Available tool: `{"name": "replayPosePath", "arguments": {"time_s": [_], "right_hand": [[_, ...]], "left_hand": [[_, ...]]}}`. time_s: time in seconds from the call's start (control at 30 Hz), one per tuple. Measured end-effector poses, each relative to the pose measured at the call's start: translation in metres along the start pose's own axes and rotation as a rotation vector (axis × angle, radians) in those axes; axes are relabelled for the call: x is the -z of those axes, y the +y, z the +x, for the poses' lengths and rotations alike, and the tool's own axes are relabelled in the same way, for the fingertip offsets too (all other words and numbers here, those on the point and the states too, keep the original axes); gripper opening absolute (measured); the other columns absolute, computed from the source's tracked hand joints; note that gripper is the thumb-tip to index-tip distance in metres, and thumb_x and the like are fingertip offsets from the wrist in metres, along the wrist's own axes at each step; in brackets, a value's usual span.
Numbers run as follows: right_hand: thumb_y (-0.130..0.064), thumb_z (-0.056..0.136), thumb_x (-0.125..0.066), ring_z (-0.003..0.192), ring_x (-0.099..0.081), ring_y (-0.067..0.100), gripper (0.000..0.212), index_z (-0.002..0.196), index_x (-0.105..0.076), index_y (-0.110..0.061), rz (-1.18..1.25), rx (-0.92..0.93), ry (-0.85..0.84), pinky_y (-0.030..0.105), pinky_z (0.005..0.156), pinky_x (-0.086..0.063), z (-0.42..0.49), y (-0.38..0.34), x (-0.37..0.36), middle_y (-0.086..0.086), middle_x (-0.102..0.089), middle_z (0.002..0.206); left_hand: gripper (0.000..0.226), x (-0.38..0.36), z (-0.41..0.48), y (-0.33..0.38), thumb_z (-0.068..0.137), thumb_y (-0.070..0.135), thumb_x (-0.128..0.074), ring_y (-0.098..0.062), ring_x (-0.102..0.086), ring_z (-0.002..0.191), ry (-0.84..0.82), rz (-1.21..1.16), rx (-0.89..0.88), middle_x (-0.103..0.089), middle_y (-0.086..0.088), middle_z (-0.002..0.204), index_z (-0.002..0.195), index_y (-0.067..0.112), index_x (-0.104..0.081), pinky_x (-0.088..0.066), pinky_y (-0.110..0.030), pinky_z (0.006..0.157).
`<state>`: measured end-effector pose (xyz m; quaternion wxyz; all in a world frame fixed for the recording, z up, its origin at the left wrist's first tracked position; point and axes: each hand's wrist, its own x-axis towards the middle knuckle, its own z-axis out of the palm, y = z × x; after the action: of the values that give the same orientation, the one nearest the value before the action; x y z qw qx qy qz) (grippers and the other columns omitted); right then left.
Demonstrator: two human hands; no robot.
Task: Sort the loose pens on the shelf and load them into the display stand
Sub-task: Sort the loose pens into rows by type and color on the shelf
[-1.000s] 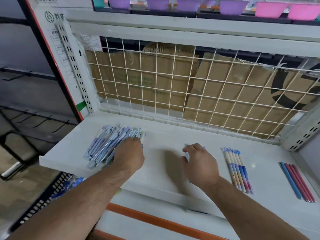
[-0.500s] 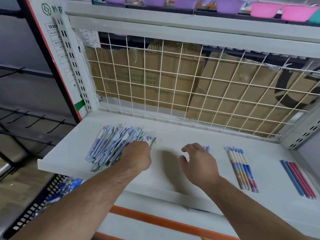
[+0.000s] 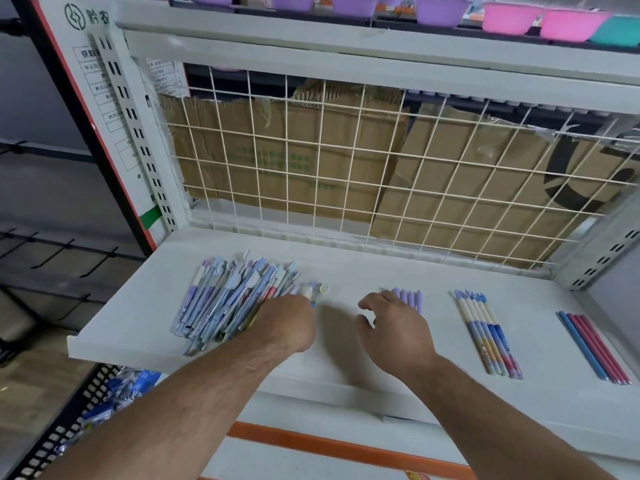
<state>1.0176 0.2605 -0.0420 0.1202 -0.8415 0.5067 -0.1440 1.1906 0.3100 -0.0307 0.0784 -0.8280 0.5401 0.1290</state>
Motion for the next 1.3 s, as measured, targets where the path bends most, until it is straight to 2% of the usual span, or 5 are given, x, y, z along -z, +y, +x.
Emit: {"name": "replayPosePath", "arguments": {"time_s": [0.13,0.33,0.5,0.8,1.3], "right_hand": [[-0.029,0.097,-0.053,0.124,-0.056,0.020,0.029,0.123,-0.066,-0.024,-0.016,0.011,-0.008,0.031,0.123,-0.010,-0.004,-0.005,0.006,-0.008,-0.066,0.116],[-0.032,0.091,-0.063,0.084,-0.064,0.008,0.019,0.107,-0.070,-0.025,0.148,0.011,-0.026,0.031,0.089,-0.051,-0.008,-0.013,0.007,-0.013,-0.069,0.101],[-0.032,0.088,-0.067,0.075,-0.064,0.003,0.017,0.104,-0.071,-0.027,0.295,-0.038,-0.067,0.024,0.076,-0.053,-0.011,-0.019,0.011,-0.017,-0.069,0.090],[-0.019,0.094,-0.065,0.048,-0.063,0.008,0.009,0.098,-0.057,-0.020,0.542,-0.223,-0.173,0.015,0.048,-0.047,-0.017,0.004,0.041,0.007,-0.073,0.077],[-0.009,0.092,-0.061,0.037,-0.047,0.006,0.007,0.095,-0.055,-0.011,0.660,-0.316,-0.225,0.018,0.038,-0.033,-0.036,0.118,0.096,0.003,-0.064,0.059]], "left_hand": [[0.021,0.000,0.004,-0.003,0.093,0.013,-0.053,-0.026,-0.067,0.099,0.067,-0.176,0.018,-0.067,-0.008,0.110,0.113,0.008,-0.056,-0.045,-0.027,0.070],[0.014,0.011,0.014,-0.001,0.094,0.019,-0.045,-0.019,-0.065,0.075,-0.002,-0.980,0.029,-0.070,-0.007,0.088,0.097,0.008,-0.054,-0.050,-0.029,0.060],[0.009,0.010,0.014,0.018,0.094,0.012,-0.050,-0.017,-0.048,0.060,-0.104,-1.223,-0.033,-0.063,-0.005,0.074,0.091,0.008,-0.057,-0.035,-0.025,0.051],[0.007,0.014,0.003,0.063,0.093,0.010,-0.050,-0.016,-0.037,0.051,-0.265,-1.476,-0.108,-0.050,-0.012,0.071,0.087,0.013,-0.049,-0.035,-0.026,0.049],[0.017,0.018,-0.011,0.191,0.100,0.013,-0.047,-0.016,-0.052,0.048,-0.330,-1.396,-0.234,-0.055,-0.008,0.061,0.083,0.011,-0.052,-0.047,-0.030,0.053]]}}
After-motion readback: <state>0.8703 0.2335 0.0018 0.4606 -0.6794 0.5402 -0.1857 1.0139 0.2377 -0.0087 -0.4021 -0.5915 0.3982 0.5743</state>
